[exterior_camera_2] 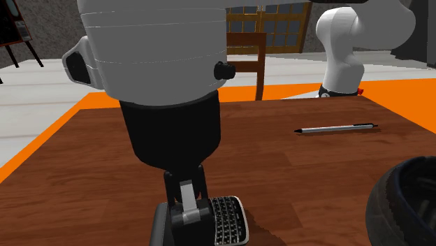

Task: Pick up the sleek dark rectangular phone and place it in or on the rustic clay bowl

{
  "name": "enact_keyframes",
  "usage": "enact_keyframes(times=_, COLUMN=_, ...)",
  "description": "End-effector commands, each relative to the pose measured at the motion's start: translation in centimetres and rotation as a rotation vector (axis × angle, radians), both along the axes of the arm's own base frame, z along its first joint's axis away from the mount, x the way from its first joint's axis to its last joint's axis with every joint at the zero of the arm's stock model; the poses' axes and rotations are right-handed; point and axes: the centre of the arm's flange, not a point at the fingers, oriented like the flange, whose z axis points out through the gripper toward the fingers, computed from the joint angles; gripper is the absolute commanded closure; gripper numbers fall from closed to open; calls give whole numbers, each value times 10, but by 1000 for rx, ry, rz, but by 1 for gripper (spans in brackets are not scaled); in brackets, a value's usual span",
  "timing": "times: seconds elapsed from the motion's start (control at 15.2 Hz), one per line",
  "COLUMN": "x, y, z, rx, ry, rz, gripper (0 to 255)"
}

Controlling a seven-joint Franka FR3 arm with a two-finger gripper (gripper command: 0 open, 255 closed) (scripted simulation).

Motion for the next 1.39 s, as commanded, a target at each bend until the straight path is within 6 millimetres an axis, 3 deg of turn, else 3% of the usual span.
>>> enact_keyframes(times=0.0, x=0, y=0, z=-1, rx=0, ry=2, rz=1, gripper=255)
enact_keyframes(times=1.32, x=0, y=0, z=105, rx=0, ry=2, rz=1, gripper=255)
